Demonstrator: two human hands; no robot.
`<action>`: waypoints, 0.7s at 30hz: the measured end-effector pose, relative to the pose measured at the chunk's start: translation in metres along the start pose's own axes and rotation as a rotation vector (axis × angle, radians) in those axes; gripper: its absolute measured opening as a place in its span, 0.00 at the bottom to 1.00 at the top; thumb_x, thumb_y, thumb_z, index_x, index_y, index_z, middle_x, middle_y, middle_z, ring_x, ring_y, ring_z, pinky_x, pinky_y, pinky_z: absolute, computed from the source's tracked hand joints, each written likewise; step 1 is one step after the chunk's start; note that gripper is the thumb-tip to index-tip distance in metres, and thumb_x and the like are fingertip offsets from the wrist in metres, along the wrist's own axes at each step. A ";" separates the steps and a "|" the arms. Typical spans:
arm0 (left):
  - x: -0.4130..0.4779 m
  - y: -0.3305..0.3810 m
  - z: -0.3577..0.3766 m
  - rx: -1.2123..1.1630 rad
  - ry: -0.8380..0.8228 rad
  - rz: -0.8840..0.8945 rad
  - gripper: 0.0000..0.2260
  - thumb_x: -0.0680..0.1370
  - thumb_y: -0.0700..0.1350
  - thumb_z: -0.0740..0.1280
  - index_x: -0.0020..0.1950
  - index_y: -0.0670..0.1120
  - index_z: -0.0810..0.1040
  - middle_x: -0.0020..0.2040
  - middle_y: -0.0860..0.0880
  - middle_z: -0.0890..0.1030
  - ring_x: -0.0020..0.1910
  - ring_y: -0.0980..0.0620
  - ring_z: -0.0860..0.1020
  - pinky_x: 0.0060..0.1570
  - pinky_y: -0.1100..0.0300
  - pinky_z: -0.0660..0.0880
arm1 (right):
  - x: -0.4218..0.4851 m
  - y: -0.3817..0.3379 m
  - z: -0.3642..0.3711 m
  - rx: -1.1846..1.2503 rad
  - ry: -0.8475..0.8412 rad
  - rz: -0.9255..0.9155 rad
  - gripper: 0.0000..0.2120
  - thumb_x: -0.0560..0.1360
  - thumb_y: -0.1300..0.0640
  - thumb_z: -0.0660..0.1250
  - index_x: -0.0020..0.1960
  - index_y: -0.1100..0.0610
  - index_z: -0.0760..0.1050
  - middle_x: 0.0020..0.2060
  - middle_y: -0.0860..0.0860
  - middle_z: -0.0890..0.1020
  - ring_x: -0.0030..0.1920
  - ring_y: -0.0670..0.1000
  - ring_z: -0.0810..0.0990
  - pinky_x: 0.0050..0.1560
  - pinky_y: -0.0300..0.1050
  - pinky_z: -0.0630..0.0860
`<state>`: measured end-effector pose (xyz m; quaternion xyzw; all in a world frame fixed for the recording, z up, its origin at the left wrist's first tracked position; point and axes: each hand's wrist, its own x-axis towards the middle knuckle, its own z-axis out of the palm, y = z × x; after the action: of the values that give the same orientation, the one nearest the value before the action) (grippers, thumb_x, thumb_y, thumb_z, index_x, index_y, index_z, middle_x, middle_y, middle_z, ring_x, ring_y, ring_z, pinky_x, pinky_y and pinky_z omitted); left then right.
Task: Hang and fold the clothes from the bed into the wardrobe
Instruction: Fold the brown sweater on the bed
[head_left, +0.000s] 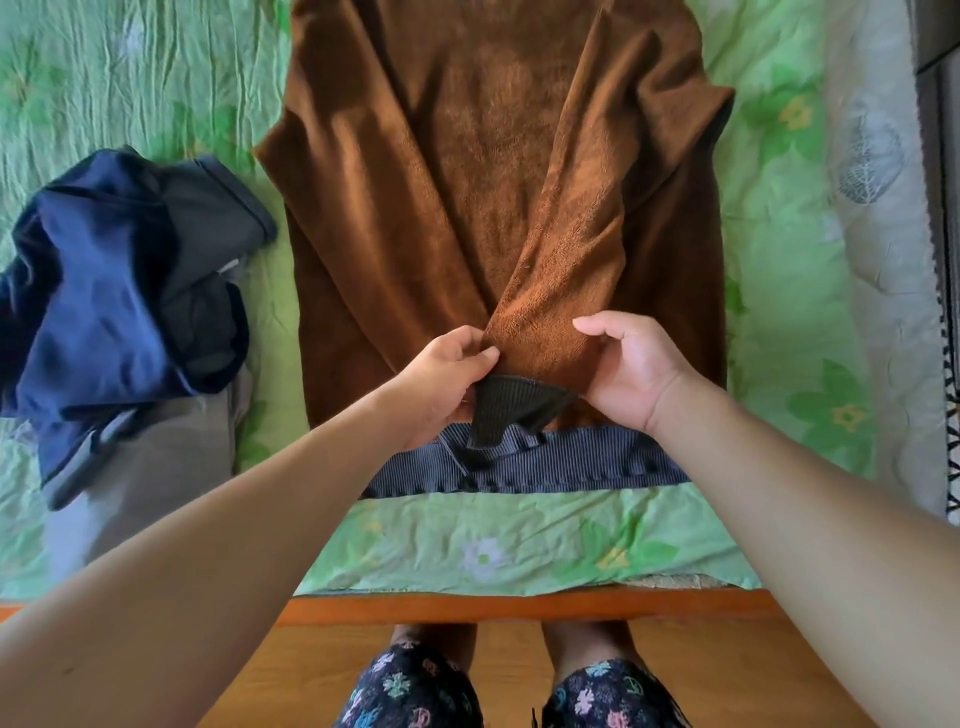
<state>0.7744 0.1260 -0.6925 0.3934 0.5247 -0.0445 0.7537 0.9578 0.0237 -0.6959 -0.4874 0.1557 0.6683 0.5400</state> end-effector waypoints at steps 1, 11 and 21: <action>0.001 -0.003 -0.001 0.029 0.026 0.016 0.05 0.84 0.43 0.63 0.52 0.47 0.78 0.44 0.47 0.84 0.44 0.49 0.84 0.51 0.42 0.82 | 0.001 0.003 -0.002 -0.031 0.043 -0.017 0.19 0.75 0.64 0.65 0.66 0.61 0.76 0.58 0.60 0.84 0.57 0.60 0.84 0.55 0.58 0.81; 0.006 -0.037 -0.011 0.698 0.221 0.165 0.09 0.79 0.44 0.70 0.59 0.45 0.78 0.44 0.50 0.83 0.42 0.51 0.83 0.47 0.54 0.82 | 0.007 0.038 -0.023 -0.603 0.362 -0.050 0.23 0.69 0.52 0.76 0.62 0.53 0.77 0.55 0.51 0.84 0.54 0.55 0.84 0.52 0.58 0.83; 0.085 0.086 0.010 0.552 0.214 0.393 0.15 0.79 0.45 0.70 0.65 0.53 0.77 0.59 0.53 0.78 0.49 0.61 0.80 0.41 0.78 0.72 | 0.068 -0.097 -0.015 -0.279 0.402 -0.215 0.31 0.64 0.47 0.79 0.65 0.50 0.76 0.56 0.53 0.85 0.55 0.57 0.85 0.60 0.57 0.79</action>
<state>0.8608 0.2076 -0.7143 0.6782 0.4831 0.0026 0.5538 1.0539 0.0877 -0.7276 -0.6939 0.1134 0.5119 0.4936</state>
